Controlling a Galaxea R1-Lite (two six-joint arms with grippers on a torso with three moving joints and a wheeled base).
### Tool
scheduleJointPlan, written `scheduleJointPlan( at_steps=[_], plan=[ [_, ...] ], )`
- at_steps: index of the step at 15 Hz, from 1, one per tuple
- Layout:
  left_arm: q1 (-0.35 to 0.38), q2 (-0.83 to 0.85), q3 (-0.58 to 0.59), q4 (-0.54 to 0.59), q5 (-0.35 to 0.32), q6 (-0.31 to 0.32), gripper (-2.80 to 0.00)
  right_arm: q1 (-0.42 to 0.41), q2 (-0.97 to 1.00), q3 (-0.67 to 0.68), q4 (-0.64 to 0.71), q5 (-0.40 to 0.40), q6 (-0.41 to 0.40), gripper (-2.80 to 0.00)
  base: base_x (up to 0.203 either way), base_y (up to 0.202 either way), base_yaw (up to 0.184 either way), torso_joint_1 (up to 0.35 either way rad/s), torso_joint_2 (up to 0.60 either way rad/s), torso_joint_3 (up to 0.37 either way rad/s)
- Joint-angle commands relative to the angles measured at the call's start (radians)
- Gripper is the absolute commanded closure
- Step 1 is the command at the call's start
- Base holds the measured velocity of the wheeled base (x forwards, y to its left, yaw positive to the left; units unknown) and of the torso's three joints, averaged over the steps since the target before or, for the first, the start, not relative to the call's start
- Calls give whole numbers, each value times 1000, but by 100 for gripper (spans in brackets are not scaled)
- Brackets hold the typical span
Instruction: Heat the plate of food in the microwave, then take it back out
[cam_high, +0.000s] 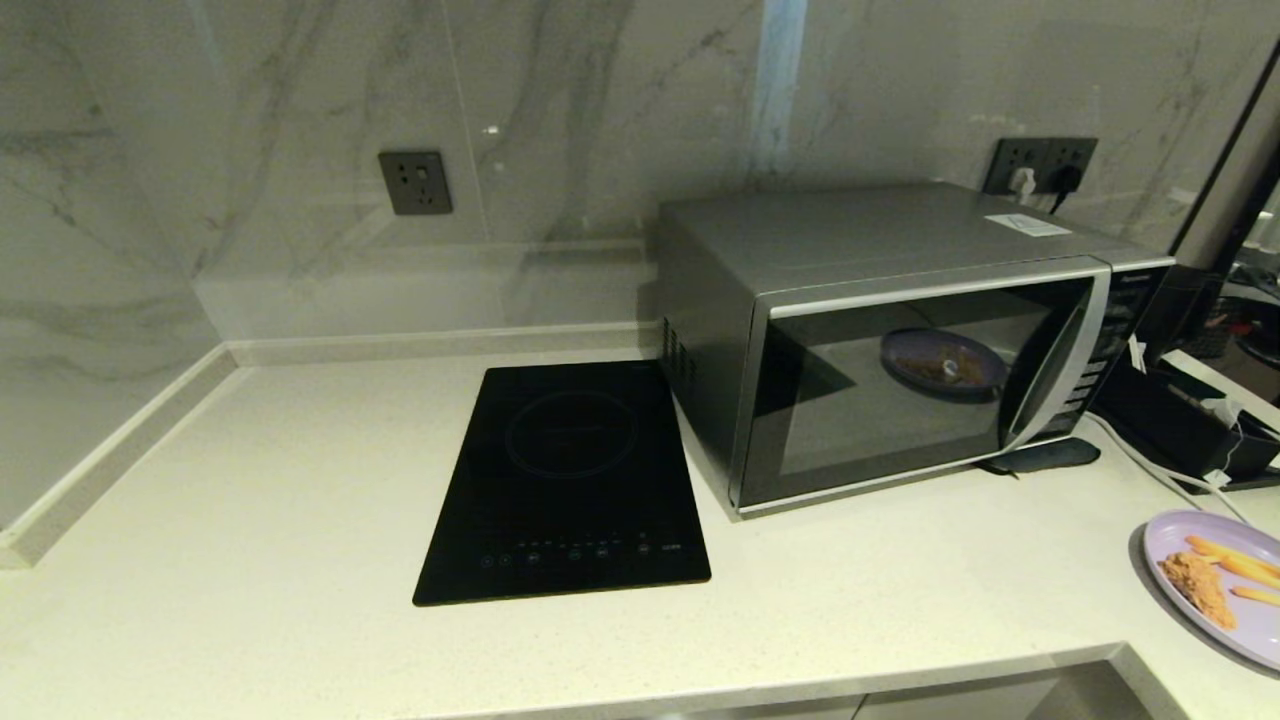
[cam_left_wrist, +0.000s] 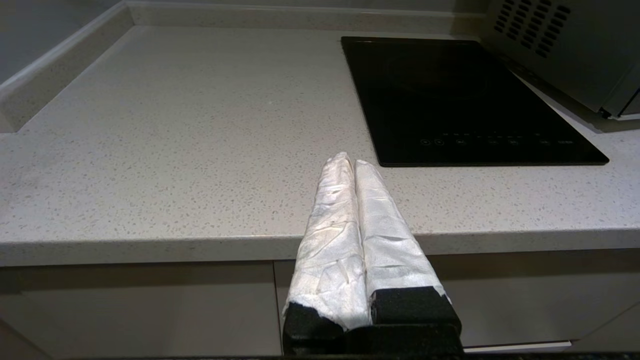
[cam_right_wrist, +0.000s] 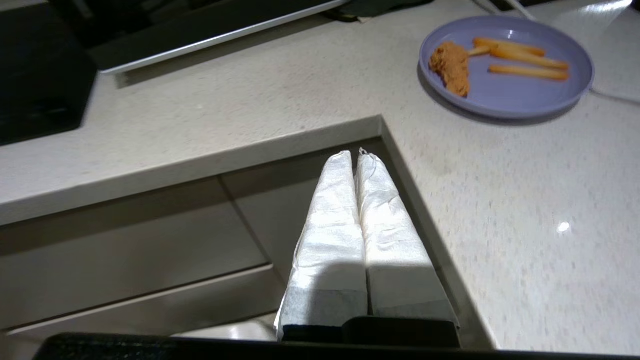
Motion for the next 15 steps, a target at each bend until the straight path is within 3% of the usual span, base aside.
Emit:
scheduleJointPlan(
  at_steps=[1, 3, 7, 11, 15],
  plan=[
    [0, 1, 0, 0, 1, -1, 0, 0, -3, 264, -410, -28, -82, 0, 0, 0, 0, 0, 0, 0],
    [0, 1, 0, 0, 1, -1, 0, 0, -3, 381, -593, -24, -129, 0, 0, 0, 0, 0, 0, 0],
    [0, 1, 0, 0, 1, -1, 0, 1, -1, 430, -600, 107, -114, 0, 0, 0, 0, 0, 0, 0],
    [0, 1, 0, 0, 1, -2, 0, 2, -1, 428, -602, 115, -112, 0, 0, 0, 0, 0, 0, 0],
    [0, 1, 0, 0, 1, -2, 0, 2, -2, 428, -600, 101, -50, 0, 0, 0, 0, 0, 0, 0]
  ],
)
